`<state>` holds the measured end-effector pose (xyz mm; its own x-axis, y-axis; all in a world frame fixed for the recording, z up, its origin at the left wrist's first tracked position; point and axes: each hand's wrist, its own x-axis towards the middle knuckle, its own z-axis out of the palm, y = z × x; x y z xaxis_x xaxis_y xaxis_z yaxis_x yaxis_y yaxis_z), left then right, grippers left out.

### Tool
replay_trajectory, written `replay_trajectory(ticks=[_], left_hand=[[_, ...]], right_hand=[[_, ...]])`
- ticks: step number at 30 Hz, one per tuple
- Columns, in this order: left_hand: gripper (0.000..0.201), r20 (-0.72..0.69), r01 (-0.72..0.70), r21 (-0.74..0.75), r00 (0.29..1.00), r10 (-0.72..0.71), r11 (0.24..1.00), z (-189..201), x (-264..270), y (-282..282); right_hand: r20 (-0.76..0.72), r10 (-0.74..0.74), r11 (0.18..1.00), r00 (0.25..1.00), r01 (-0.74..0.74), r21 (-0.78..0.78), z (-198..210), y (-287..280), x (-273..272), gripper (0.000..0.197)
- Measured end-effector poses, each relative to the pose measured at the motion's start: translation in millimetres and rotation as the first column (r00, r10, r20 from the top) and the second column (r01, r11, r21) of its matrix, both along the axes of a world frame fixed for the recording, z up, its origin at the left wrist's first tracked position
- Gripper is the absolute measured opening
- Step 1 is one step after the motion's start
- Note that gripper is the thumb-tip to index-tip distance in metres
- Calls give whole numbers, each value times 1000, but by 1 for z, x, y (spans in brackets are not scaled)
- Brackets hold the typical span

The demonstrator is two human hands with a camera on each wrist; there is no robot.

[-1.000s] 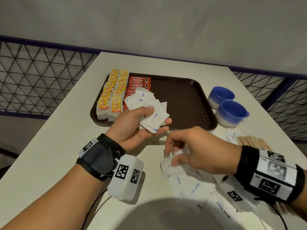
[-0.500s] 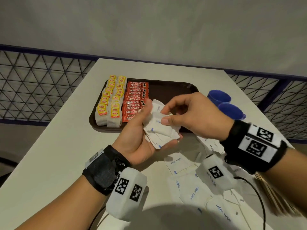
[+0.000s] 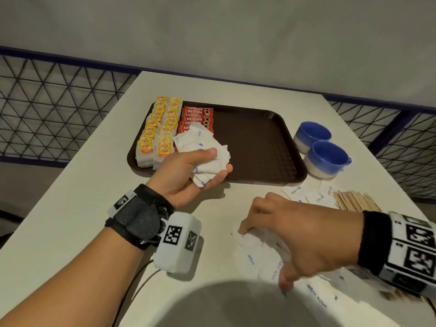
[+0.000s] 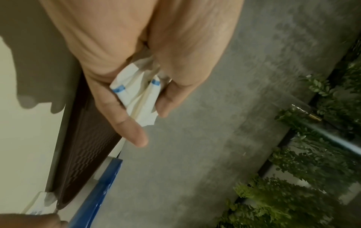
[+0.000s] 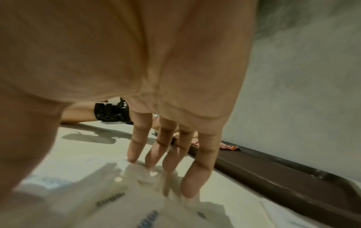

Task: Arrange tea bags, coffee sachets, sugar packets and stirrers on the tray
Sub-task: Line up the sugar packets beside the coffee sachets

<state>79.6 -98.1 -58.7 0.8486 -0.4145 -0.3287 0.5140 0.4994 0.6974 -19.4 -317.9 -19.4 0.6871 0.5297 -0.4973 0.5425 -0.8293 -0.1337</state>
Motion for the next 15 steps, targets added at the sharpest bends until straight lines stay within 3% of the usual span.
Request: replay_trajectory(ticks=[11,15], left_hand=[[43,-14,45,-4,999,-45,999,-6,0,-3],[38,-29,38,-10,999,-39,999,-6,0,-4]], right_hand=[[-145,-158,987,977,162,16,-2,8,-2,65],[-107,-200,969,974,212,124,3,1,16,38]])
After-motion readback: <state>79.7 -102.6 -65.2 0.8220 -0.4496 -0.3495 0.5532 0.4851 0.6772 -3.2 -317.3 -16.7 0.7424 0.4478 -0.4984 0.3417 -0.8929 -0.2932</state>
